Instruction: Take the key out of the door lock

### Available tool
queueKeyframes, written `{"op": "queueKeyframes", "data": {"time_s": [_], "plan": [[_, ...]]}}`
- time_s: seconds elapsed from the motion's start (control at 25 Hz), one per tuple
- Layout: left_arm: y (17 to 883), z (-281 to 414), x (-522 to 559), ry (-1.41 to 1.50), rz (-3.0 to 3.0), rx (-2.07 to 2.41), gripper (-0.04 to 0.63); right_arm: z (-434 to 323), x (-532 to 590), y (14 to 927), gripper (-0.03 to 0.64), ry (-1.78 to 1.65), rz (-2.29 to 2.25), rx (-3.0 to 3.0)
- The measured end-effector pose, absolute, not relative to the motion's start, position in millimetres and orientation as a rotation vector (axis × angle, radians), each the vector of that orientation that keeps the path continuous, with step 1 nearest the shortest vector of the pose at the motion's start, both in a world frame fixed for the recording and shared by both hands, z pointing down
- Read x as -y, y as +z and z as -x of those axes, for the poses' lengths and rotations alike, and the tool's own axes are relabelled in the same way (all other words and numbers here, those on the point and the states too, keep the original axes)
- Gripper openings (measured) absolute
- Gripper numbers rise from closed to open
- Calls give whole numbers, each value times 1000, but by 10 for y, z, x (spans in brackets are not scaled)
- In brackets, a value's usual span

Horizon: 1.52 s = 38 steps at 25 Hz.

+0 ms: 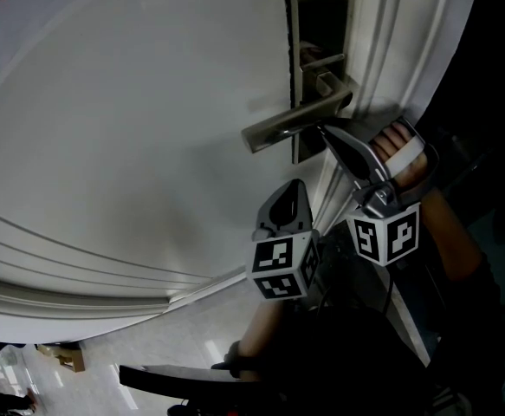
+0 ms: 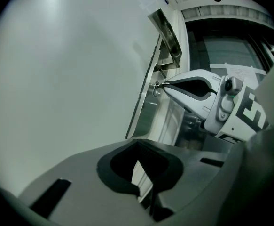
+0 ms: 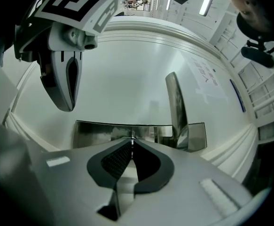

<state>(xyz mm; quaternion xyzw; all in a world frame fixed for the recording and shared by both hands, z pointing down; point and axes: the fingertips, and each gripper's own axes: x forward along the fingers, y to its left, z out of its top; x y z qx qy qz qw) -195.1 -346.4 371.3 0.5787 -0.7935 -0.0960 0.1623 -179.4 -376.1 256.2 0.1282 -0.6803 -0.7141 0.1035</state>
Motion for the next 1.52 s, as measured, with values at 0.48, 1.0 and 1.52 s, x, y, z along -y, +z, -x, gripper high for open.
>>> {"op": "queueKeyframes", "data": {"time_s": [0.48, 1.0, 1.52], "plan": [[3713, 1965, 3464, -281, -1650, 2267, 0, 1789, 3762, 2564, 12, -2122, -370, 1991], [3714, 1966, 3451, -282, -1650, 2262, 0, 1789, 3763, 2578, 12, -2180, -342, 1920], [3687, 1873, 3518, -275, -1682, 2241, 0, 1700, 3705, 2566, 11, -2090, -338, 2000]]}}
